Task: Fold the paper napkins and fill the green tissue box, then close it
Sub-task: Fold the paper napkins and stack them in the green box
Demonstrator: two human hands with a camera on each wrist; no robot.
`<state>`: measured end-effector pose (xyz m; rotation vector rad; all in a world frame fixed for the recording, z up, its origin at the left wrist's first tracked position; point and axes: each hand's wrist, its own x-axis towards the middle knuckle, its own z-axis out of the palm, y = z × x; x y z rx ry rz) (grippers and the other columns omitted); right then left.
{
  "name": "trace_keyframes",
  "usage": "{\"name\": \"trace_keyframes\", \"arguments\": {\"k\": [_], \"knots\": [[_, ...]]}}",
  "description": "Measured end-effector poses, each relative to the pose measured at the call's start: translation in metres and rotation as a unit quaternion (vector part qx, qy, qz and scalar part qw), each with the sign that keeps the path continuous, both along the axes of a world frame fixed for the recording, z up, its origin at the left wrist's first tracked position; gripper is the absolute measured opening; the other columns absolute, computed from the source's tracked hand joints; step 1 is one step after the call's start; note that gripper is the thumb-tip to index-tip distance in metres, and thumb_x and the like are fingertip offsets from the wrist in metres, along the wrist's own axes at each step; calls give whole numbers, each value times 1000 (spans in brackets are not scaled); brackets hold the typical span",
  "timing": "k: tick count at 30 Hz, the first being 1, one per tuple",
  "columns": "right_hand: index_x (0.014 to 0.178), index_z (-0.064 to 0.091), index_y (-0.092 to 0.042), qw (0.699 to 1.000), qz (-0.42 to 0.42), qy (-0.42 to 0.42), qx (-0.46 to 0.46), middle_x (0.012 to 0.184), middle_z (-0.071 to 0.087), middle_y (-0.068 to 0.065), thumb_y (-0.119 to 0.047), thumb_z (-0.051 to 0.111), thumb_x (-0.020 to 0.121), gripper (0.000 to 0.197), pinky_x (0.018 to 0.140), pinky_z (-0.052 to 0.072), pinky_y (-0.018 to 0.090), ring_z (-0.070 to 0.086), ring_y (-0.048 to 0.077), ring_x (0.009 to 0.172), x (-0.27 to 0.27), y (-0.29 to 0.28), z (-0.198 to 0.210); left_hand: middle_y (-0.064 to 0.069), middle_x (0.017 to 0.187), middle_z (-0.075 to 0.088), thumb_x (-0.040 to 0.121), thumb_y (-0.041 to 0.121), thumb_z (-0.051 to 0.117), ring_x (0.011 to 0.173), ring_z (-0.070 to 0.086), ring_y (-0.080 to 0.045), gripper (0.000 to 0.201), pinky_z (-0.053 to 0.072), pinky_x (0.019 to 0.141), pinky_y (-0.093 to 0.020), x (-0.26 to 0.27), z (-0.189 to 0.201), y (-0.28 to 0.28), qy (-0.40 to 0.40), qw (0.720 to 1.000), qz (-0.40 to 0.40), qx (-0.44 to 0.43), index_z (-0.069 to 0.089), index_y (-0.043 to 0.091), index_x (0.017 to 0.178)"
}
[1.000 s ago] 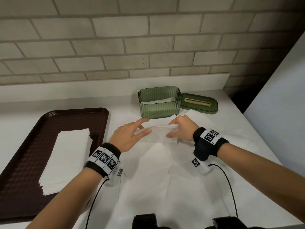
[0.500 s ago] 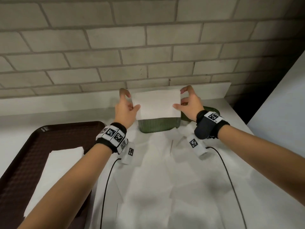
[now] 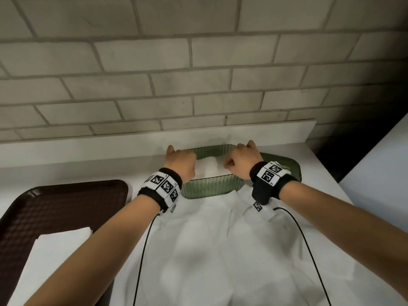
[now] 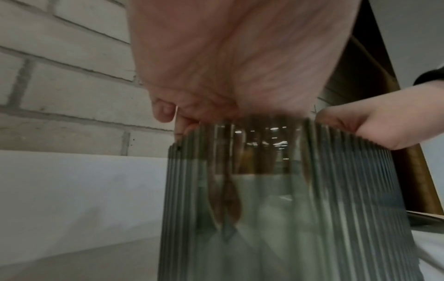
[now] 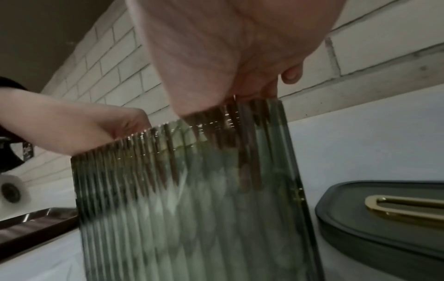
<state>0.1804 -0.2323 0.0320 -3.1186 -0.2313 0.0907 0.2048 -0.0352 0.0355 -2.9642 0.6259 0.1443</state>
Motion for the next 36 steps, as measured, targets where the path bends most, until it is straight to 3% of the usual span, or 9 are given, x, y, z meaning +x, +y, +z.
{"name": "trace_keyframes", "arguments": {"k": [3,5,10,14,19,24,28,33,36], "knots": [[68,61,-22,998,14,30,-62,72,55,1,-29,43,88,28,94,24,40,51,23,91,0,3,4,3,63,53,83,11,47,65,48,-18,23,21,106,-45,-1,2,-3,34,999,-7,35,51,19,62],[59,50,-20,994,31,24,-103,66,46,0,-34,38,90,35,95,23,42,44,23,90,-4,4,8,1,63,48,90,25,42,70,45,-19,33,23,101,-45,-2,3,-2,21,999,-18,44,48,18,59],[69,63,-13,993,86,-27,-77,78,58,1,-43,18,88,58,94,22,41,42,21,90,-13,7,13,-7,83,51,94,38,26,85,37,-23,48,27,87,-42,-8,7,6,-33,998,-61,4,55,13,65],[75,62,-11,985,102,111,-87,63,54,3,-40,12,100,63,116,9,48,53,22,89,-19,16,4,-3,67,47,97,33,18,88,41,-23,49,21,97,-47,-16,3,7,44,992,-80,86,42,16,57],[56,53,-15,989,68,132,-25,58,58,2,-55,2,99,77,120,-2,48,58,11,76,-22,17,5,-6,65,54,97,31,17,80,48,-22,52,14,107,-57,-25,5,5,81,994,-48,57,49,11,62],[62,66,-14,996,68,-43,27,65,66,1,-55,11,96,77,116,10,42,59,16,82,-33,2,23,-4,75,58,91,30,36,87,52,-24,39,26,98,-50,-43,17,18,-47,995,-33,-85,52,14,60],[64,60,-21,980,71,-151,105,67,63,-2,-44,41,93,41,104,32,40,52,20,69,-64,-7,33,3,101,64,86,25,51,97,54,-23,18,32,89,-41,-75,7,32,-148,974,-29,-166,66,18,77],[77,72,-20,981,71,-62,169,79,71,-3,-30,64,84,14,83,47,32,63,18,76,-111,0,29,-2,143,40,83,14,64,117,50,-29,18,44,87,-40,-107,-22,51,-45,988,-7,-151,70,14,100],[77,72,-21,981,55,13,186,81,71,-5,-27,66,82,10,70,50,31,63,15,75,-135,10,19,-4,146,37,82,14,66,123,44,-29,30,45,94,-44,-126,-30,56,-41,985,-2,-168,67,13,112]]}}
